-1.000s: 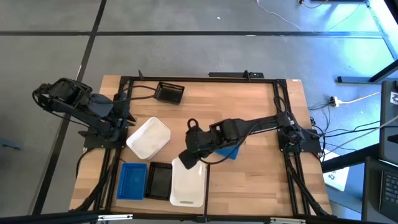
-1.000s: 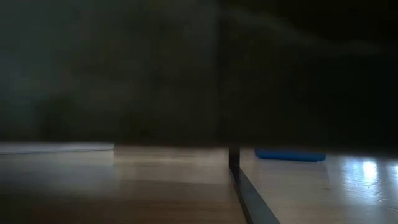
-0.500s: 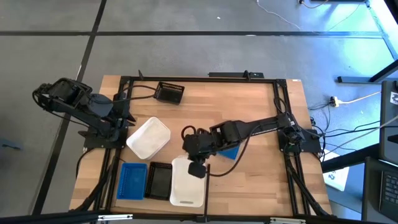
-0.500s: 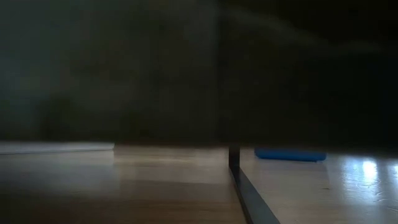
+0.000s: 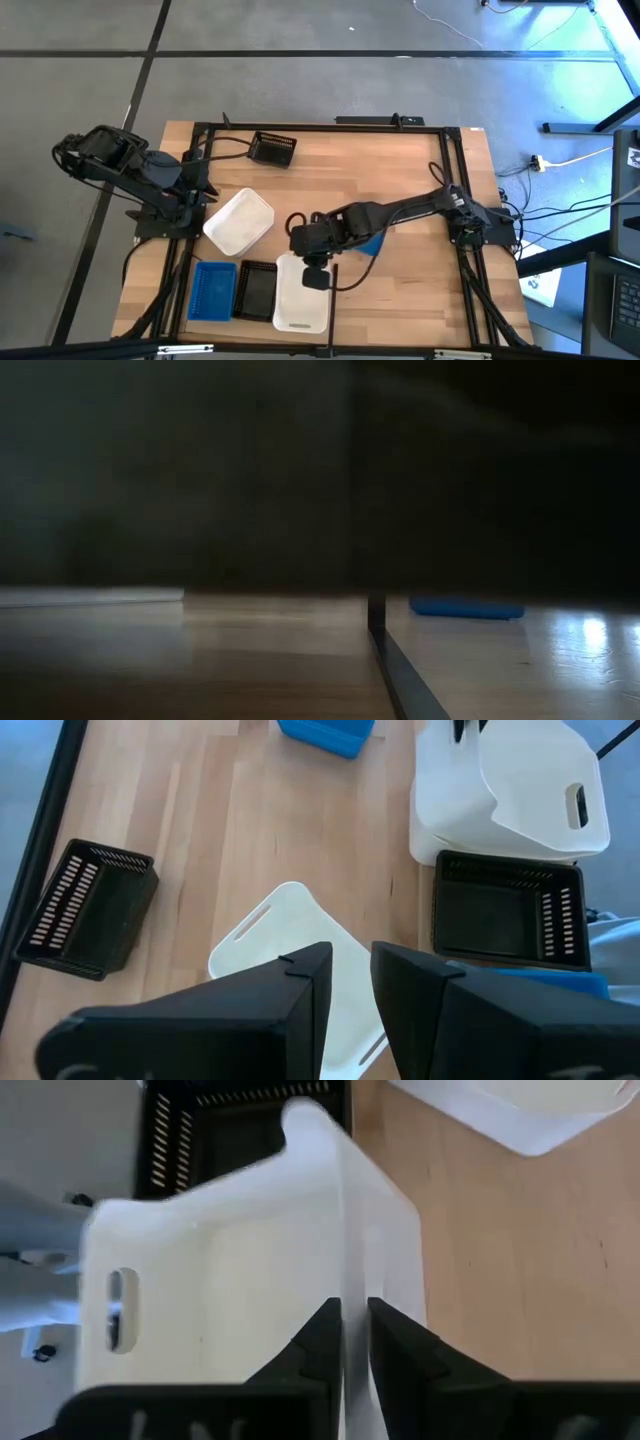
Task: Stack baskets on shelf by color
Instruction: Stack the bottom white bin on top of the white bin on the shelf
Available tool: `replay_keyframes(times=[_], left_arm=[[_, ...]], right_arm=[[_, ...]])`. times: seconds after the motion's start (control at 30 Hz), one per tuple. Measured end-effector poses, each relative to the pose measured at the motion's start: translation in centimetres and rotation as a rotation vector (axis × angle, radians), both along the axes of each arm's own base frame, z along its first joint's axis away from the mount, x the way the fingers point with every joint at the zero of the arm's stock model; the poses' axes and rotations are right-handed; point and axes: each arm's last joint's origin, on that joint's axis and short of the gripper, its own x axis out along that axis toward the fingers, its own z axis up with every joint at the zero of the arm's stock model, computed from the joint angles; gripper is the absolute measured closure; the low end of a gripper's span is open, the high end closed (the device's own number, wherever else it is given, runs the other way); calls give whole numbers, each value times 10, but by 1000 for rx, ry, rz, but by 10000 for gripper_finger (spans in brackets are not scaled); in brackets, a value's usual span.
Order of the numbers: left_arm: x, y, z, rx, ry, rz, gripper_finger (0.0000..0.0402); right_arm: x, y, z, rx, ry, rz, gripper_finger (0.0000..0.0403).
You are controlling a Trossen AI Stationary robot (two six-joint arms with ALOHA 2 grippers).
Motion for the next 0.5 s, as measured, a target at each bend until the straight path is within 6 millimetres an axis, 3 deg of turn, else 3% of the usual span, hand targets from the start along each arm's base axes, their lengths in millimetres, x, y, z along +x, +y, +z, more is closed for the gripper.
replay_keyframes(times=[0.17,0.37,0.5], left_arm=[[0,0,0,0,0,0,336],[0,0,0,0,0,0,336],[0,0,0,0,0,0,336]], right_arm=[[3,1,-6,0,10,-5,357],[3,0,-6,28,19,-57,396],[3,0,-5,46,24,-83,400]])
